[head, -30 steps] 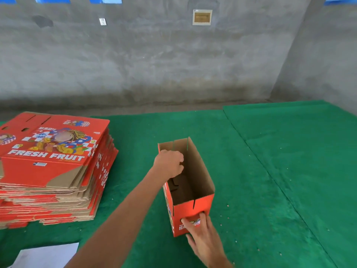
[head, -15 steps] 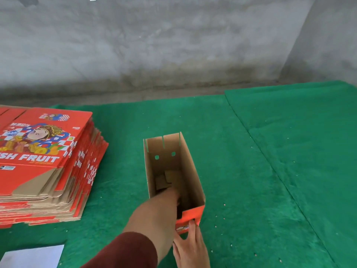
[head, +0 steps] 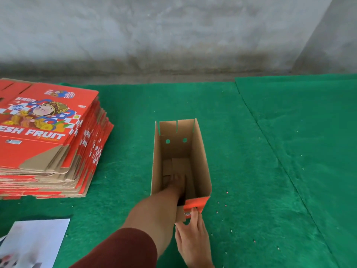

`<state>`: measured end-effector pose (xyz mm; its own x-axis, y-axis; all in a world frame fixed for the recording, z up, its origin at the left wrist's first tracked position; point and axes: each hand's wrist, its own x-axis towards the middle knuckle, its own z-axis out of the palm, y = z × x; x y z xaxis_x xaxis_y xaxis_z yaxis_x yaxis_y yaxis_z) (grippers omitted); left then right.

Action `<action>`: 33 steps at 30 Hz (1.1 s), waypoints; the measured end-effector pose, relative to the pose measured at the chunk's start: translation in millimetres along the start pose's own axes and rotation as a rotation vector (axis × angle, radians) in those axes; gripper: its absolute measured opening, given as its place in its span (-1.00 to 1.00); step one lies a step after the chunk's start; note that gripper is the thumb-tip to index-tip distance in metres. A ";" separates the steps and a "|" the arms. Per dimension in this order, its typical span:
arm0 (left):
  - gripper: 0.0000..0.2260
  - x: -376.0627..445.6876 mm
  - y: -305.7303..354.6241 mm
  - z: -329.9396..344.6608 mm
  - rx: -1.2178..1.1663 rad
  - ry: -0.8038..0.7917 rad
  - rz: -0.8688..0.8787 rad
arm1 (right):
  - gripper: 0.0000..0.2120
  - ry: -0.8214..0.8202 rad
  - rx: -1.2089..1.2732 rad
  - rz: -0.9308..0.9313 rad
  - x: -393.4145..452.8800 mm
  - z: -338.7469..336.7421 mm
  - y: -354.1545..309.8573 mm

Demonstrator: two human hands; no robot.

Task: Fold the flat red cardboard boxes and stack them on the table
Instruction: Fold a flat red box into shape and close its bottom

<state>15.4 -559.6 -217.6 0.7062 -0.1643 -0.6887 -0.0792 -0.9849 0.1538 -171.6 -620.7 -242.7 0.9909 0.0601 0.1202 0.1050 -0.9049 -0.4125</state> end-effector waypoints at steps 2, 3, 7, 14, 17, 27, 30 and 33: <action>-0.49 -10.9 6.2 -8.5 -0.046 0.019 -0.022 | -0.39 -0.035 0.015 0.013 -2.6 -5.7 -3.5; -0.51 -17.1 10.2 -14.5 -0.056 -0.001 -0.057 | -0.41 -0.039 0.016 0.018 -1.5 -6.7 -5.2; -0.64 -50.3 26.8 -56.7 0.058 -0.128 -0.015 | -0.22 -0.027 -0.041 0.058 6.6 -12.1 -15.5; -0.71 -90.9 49.5 -110.7 0.196 0.669 0.473 | -0.16 0.023 -0.229 0.157 45.8 -30.5 15.0; -0.64 -94.9 42.0 -121.1 0.139 0.879 0.592 | -0.22 0.026 -0.316 0.235 64.3 -51.0 51.4; -0.40 -60.1 103.2 -94.0 -0.159 0.385 0.728 | -0.35 -0.027 -0.433 0.530 110.4 -128.7 210.1; -0.33 -46.6 153.8 -88.1 -0.212 0.276 0.754 | -0.33 -0.010 -0.408 0.646 124.6 -143.2 245.6; -0.28 -34.5 203.1 -90.7 -0.151 0.205 0.768 | -0.33 0.024 -0.362 0.707 136.6 -157.6 280.9</action>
<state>38.9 -749.0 -98.4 0.6090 -0.7648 -0.2104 -0.5094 -0.5804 0.6353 -19.9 -933.1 -199.8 0.8100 -0.5851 -0.0394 -0.5862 -0.8062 -0.0794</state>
